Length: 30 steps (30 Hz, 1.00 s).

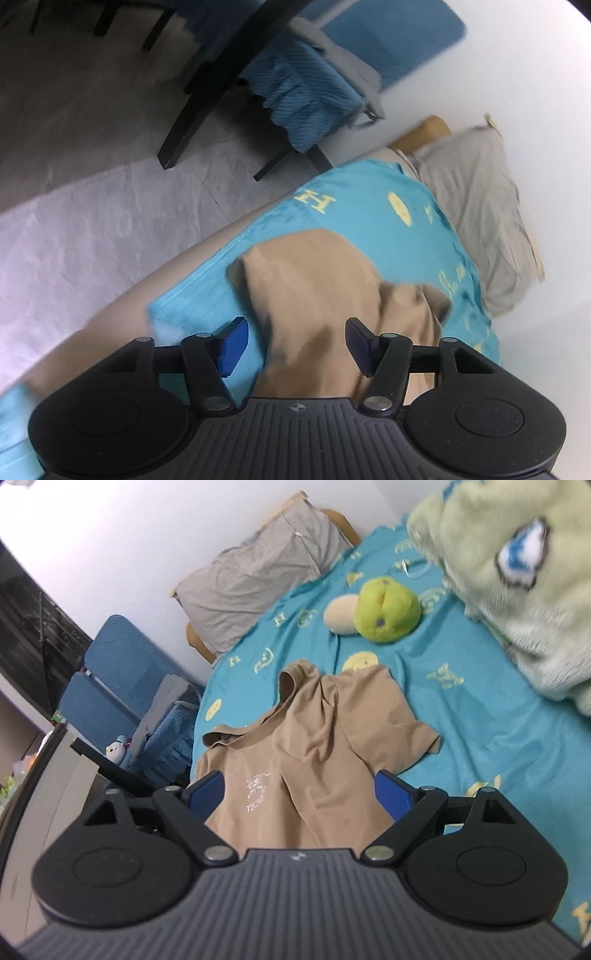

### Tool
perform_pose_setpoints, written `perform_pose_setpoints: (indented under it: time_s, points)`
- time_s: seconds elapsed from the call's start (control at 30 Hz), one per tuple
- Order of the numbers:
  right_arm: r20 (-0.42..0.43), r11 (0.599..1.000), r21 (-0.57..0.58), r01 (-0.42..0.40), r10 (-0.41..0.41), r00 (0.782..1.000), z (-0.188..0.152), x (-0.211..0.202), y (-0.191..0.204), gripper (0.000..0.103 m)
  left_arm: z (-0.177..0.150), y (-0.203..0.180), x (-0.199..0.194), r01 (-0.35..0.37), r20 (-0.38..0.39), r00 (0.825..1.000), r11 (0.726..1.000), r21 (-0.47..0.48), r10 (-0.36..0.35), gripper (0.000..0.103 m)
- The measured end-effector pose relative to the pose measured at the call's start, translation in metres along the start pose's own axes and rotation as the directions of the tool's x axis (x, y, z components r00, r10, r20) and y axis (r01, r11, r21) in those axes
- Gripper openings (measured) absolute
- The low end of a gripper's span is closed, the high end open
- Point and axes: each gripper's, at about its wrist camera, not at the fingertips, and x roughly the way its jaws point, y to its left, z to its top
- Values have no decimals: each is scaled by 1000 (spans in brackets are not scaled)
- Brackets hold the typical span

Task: Fold clothes
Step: 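Lay the T-shirt flat on the bed and open both grippers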

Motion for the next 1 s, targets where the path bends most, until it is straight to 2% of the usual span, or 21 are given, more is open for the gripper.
perform_pose_setpoints:
  time_s: [0.13, 0.17, 0.23, 0.3, 0.4, 0.47, 0.53, 0.57, 0.63, 0.67, 0.73, 0.8, 0.83, 0.87, 0.9, 0.97, 1.0]
  points:
    - [-27, 999, 33, 5, -4, 1000, 5, 23, -7, 90, 16, -8, 30, 28, 46, 999, 999, -19, -28, 58]
    - [-34, 999, 42, 6, -5, 999, 6, 29, -8, 90, 21, -11, 38, 37, 53, 998, 999, -24, -36, 49]
    - [-53, 998, 56, 5, -2, 999, 7, 39, -11, 90, 29, -16, 51, 37, 36, 999, 999, -21, -36, 39]
    - [-67, 998, 68, 10, -6, 998, 9, 47, -12, 90, 33, -22, 58, 31, 36, 999, 999, 14, -32, 10]
    - [-77, 997, 76, 23, -17, 997, 8, 52, -12, 90, 37, -27, 52, 75, 81, 993, 994, 76, -81, 6]
    - [-71, 997, 73, 38, -33, 997, 7, 51, -11, 90, 41, -28, 37, 137, 135, 979, 984, 110, -151, 6]
    - [-57, 996, 67, 61, -58, 997, 6, 48, -10, 90, 46, -23, 18, 185, 195, 959, 976, 119, -205, 6]
    - [-49, 995, 65, 74, -71, 996, 6, 47, -10, 90, 50, -19, 12, 152, 228, 957, 981, 122, -177, 6]
    - [-34, 993, 59, 99, -97, 995, 6, 45, -10, 90, 57, -12, 1, 53, 294, 952, 991, 123, -87, 6]
    - [-25, 992, 55, 111, -110, 994, 6, 44, -11, 90, 59, -11, 1, -28, 318, 948, 990, 139, -18, 6]
    - [-11, 990, 45, 133, -133, 991, 6, 43, -11, 90, 60, -11, 11, -212, 322, 936, 958, 195, 141, 6]
    - [-1, 988, 29, 150, -150, 989, 7, 43, -11, 90, 57, -14, 26, -301, 280, 933, 915, 268, 225, 7]
    - [3, 988, 16, 155, -155, 988, 7, 43, -10, 90, 53, -17, 28, -316, 271, 933, 899, 304, 237, 8]
    - [8, 987, 4, 160, -160, 987, 7, 43, -10, 90, 48, -22, 28, -318, 266, 935, 888, 332, 236, 15]
    - [10, 987, -8, 163, -163, 987, 7, 43, -9, 90, 43, -28, 24, -314, 264, 938, 879, 360, 227, 31]
    - [12, 986, -30, 162, -161, 987, 6, 43, -7, 90, 33, -42, 13, -302, 259, 944, 858, 417, 206, 52]
    - [12, 986, -38, 159, -159, 987, 5, 43, -6, 90, 26, -49, 4, -295, 259, 946, 842, 451, 193, 57]
